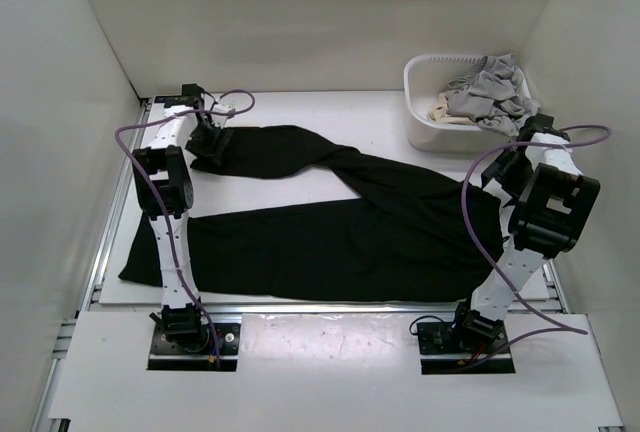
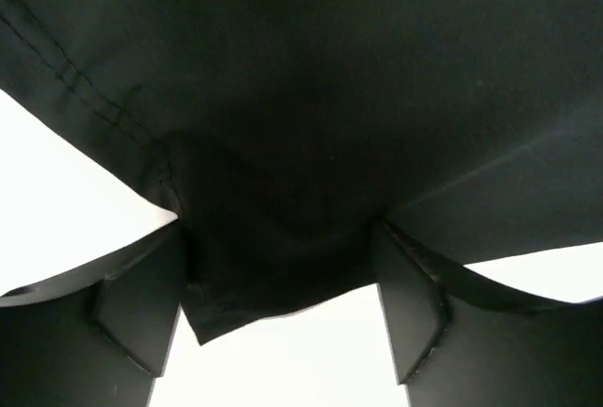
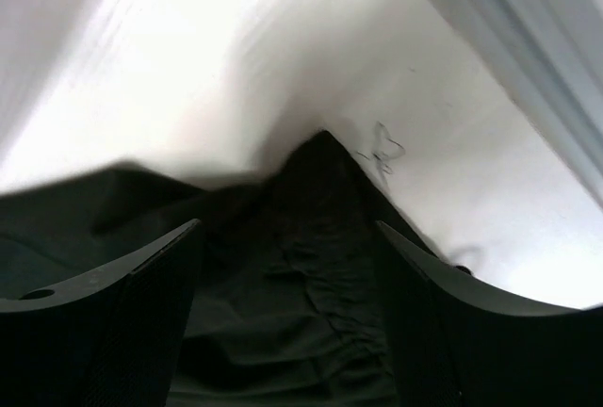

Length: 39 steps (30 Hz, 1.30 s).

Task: Fold and stack the trousers
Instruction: Flatten the trousers out

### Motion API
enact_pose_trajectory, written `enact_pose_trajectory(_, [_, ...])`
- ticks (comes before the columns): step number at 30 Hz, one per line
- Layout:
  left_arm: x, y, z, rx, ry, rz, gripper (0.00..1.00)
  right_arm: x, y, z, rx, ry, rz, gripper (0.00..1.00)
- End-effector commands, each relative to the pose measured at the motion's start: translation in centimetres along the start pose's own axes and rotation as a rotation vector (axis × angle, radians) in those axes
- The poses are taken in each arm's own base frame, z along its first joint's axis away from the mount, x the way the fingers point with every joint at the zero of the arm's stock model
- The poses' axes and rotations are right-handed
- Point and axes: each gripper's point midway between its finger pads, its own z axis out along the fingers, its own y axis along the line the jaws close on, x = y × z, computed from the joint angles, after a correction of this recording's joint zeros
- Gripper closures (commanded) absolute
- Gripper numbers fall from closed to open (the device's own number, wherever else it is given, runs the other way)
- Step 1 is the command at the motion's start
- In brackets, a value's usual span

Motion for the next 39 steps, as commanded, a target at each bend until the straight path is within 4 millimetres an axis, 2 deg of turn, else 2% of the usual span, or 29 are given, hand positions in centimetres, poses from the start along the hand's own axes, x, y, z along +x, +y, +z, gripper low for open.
enact_pose_trajectory(1, [0.8,2.5,1.0,-0.075,0.015,-0.010,0.23,-1.0,2.4,0.8,-0.067,-0.017,0.023,0.24])
enact_pose_trajectory(3, [1.3,2.0,1.7,-0.052,0.028,-0.003,0.38,-0.4,3.0,1.5,-0.072,0.010,0.020,0.26])
enact_pose_trajectory(4, [1.8,1.8,2.0,-0.044,0.042,-0.004,0.64,0.0,3.4,1.9,-0.069,0.021,0.023,0.32])
enact_pose_trajectory(5, [2.2,1.6,2.2,-0.039,0.051,-0.005,0.82,0.3,3.2,2.6,-0.060,0.038,0.022,0.40])
enact_pose_trajectory(6, [2.4,1.8,2.1,-0.055,0.060,-0.015,0.86,0.1,3.6,2.4,-0.059,0.026,0.027,0.51])
enact_pose_trajectory(7, [2.8,1.8,2.3,-0.058,0.076,-0.016,0.86,0.2,3.5,2.9,-0.043,0.032,0.036,0.78])
enact_pose_trajectory(8, [2.2,2.3,1.0,-0.088,0.058,-0.014,0.86,0.4,3.3,2.8,-0.039,0.040,0.036,0.90])
enact_pose_trajectory(9, [2.4,2.6,0.3,-0.111,0.064,-0.013,0.86,0.0,3.2,2.7,-0.030,0.025,0.036,0.99])
enact_pose_trajectory(10, [2.4,3.2,-0.9,-0.122,0.053,-0.026,0.86,0.1,2.9,2.7,-0.013,0.030,0.036,1.00])
enact_pose_trajectory(11, [1.2,3.6,-3.4,-0.150,0.003,-0.022,0.86,-0.2,2.8,2.1,-0.011,0.008,0.026,1.00])
enact_pose_trajectory(13, [0.8,5.3,-6.7,-0.185,-0.051,-0.043,0.86,-0.8,2.0,0.6,0.017,-0.041,0.017,1.00])
enact_pose_trajectory(14, [0.0,6.0,-8.9,-0.204,-0.096,-0.049,0.86,-1.0,2.2,-0.3,0.017,-0.067,0.010,1.00])
enact_pose_trajectory(15, [-1.0,6.6,-12.0,-0.244,-0.155,-0.052,0.86,-1.0,1.8,-0.8,0.025,-0.083,-0.001,1.00])
enact_pose_trajectory(17, [-1.3,6.8,-14.7,-0.263,-0.197,-0.045,0.86,-1.1,1.2,-2.8,0.029,-0.132,-0.005,1.00])
enact_pose_trajectory(18, [-1.5,6.5,-17.0,-0.282,-0.228,-0.041,0.86,-1.1,0.8,-3.4,0.040,-0.151,-0.003,1.00])
enact_pose_trajectory(19, [-1.4,6.3,-18.0,-0.286,-0.231,-0.029,0.86,-0.8,0.6,-4.4,0.031,-0.170,0.000,1.00])
enact_pose_trajectory(20, [-1.1,5.9,-18.4,-0.276,-0.232,-0.028,0.86,-0.6,0.4,-4.8,0.027,-0.179,-0.008,1.00])
enact_pose_trajectory(21, [-1.0,5.6,-19.7,-0.284,-0.242,-0.017,0.86,-0.5,0.3,-5.2,0.024,-0.185,-0.008,1.00])
enact_pose_trajectory(25, [-0.3,4.8,-20.5,-0.263,-0.228,-0.018,0.86,-0.6,0.4,-7.4,-0.015,-0.241,-0.011,1.00])
enact_pose_trajectory(27, [-0.3,5.4,-21.1,-0.284,-0.237,-0.038,0.86,-0.4,0.3,-7.6,-0.016,-0.243,-0.010,1.00])
enact_pose_trajectory(30, [-0.9,6.9,-19.4,-0.307,-0.206,-0.046,0.86,-0.5,0.8,-7.9,-0.046,-0.242,-0.023,1.00])
enact_pose_trajectory(31, [-2.1,7.6,-18.5,-0.320,-0.209,-0.039,0.86,-0.4,0.8,-7.4,-0.039,-0.230,-0.035,1.00])
enact_pose_trajectory(32, [-2.2,8.0,-18.2,-0.328,-0.199,-0.041,0.86,-0.9,1.2,-8.0,-0.058,-0.245,-0.035,1.00])
enact_pose_trajectory(34, [-3.0,8.7,-18.1,-0.344,-0.211,-0.053,0.86,-0.9,1.2,-7.7,-0.054,-0.237,-0.035,1.00])
enact_pose_trajectory(36, [-2.9,8.8,-16.8,-0.335,-0.198,-0.063,0.86,-0.9,1.2,-7.7,-0.054,-0.237,-0.035,1.00])
enact_pose_trajectory(39, [-1.7,8.1,-14.8,-0.295,-0.153,-0.064,0.83,-1.2,1.8,-8.4,-0.088,-0.255,-0.027,1.00])
